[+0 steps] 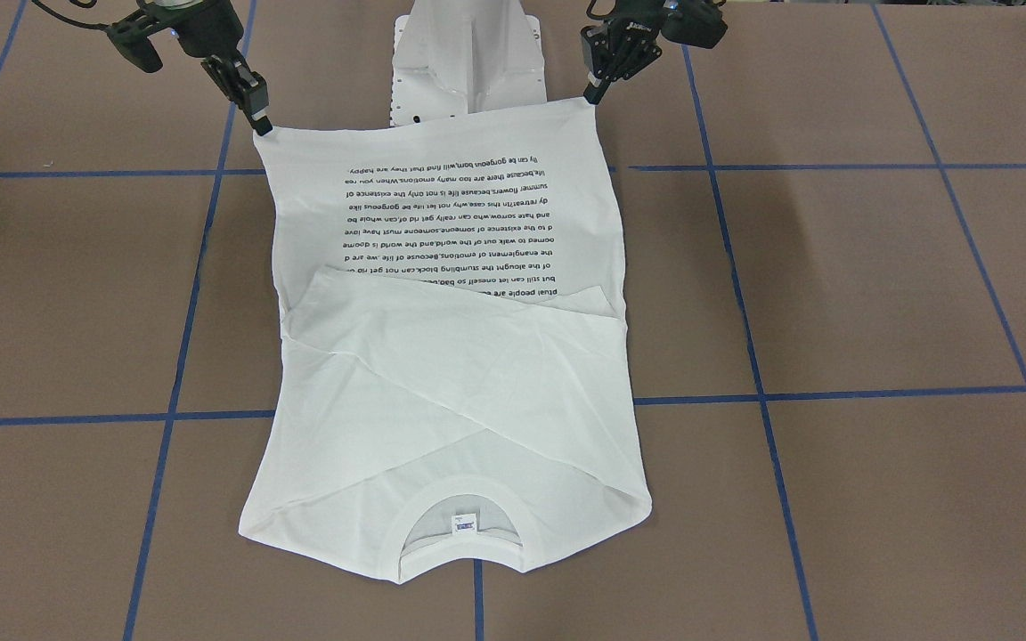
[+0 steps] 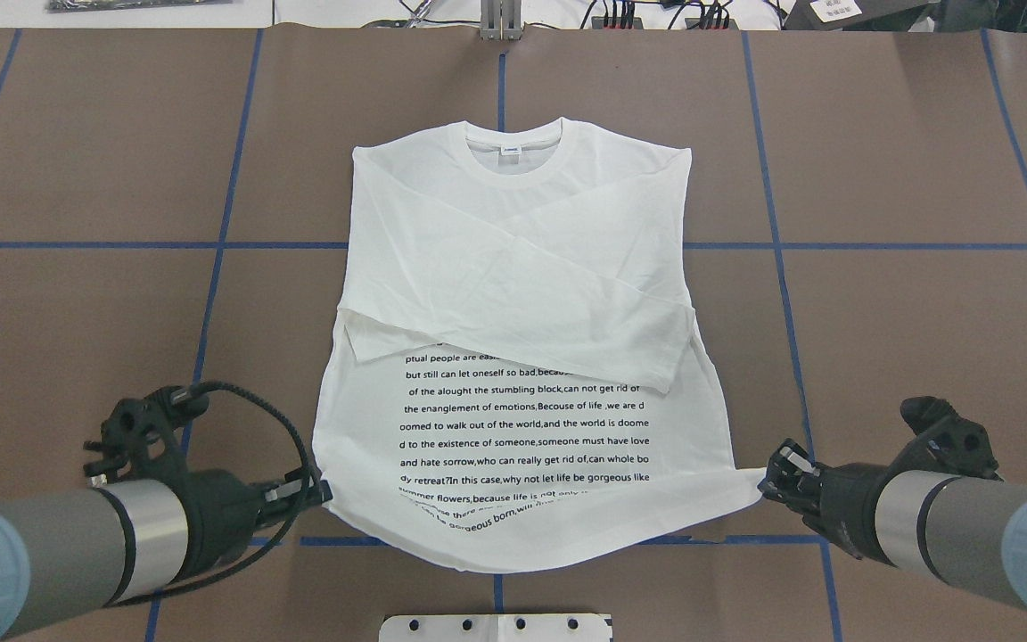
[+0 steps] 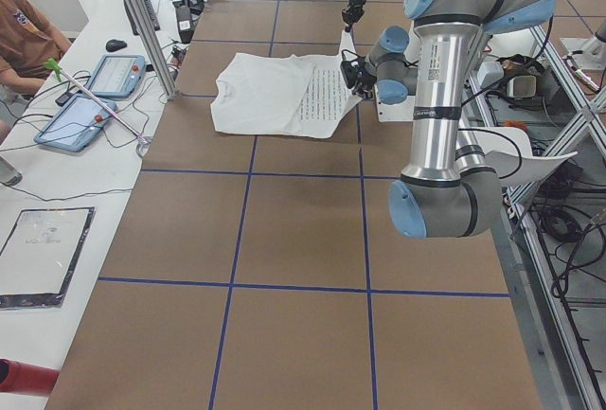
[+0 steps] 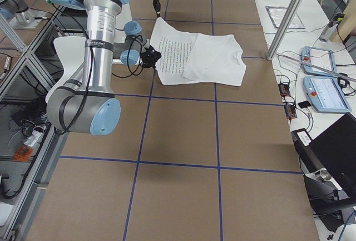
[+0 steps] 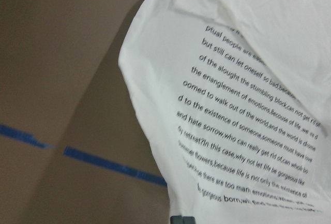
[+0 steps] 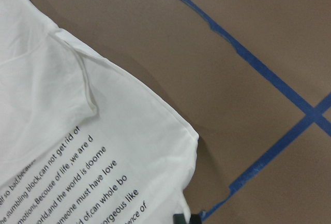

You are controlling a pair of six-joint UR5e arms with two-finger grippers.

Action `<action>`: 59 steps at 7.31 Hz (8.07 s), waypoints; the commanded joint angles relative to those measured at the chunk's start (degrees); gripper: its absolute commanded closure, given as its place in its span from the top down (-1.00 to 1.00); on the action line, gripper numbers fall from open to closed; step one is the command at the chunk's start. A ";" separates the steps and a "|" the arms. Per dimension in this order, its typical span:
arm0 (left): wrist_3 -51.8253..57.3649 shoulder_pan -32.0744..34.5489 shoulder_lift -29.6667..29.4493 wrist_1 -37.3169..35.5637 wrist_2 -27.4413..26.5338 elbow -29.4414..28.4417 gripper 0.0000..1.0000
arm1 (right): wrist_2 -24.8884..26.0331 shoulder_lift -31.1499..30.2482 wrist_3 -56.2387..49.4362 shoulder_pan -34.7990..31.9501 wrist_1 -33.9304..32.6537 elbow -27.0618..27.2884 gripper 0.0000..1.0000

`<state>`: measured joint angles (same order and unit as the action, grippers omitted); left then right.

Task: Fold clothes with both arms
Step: 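Lift the hem with both grippers and fold it toward the collar, then lay the hem down near the collar and open both grippers, then raise both grippers off the folded shirt and hold above it, then lower the right gripper to the folded shirt's side edge and grasp it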

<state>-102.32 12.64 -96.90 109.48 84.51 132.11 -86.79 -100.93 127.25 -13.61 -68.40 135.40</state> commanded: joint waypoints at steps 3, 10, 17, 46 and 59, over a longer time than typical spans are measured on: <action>10.90 16.86 -12.95 -1.55 3.10 -14.76 -1.00 | -13.82 14.05 -12.10 -19.31 -0.33 -14.77 -1.00; 17.06 27.51 -23.76 15.40 2.94 -44.36 -1.00 | -15.16 42.01 -29.78 -32.79 -12.20 -45.00 -1.00; 18.12 29.02 -31.86 25.17 2.41 -62.84 -1.00 | -15.17 50.04 -32.59 -34.90 -3.50 -63.06 -1.00; 25.24 33.94 -33.09 35.89 2.94 -71.47 -0.12 | -22.90 43.57 -28.22 -34.48 0.37 -53.71 0.50; 25.68 34.29 -30.10 36.07 2.94 -67.78 -0.08 | -22.99 34.22 -19.85 -26.90 0.28 -44.87 -1.00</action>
<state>-76.66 46.93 -127.11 145.43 87.45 64.29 -109.55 -66.72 107.20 -40.55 -68.12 90.63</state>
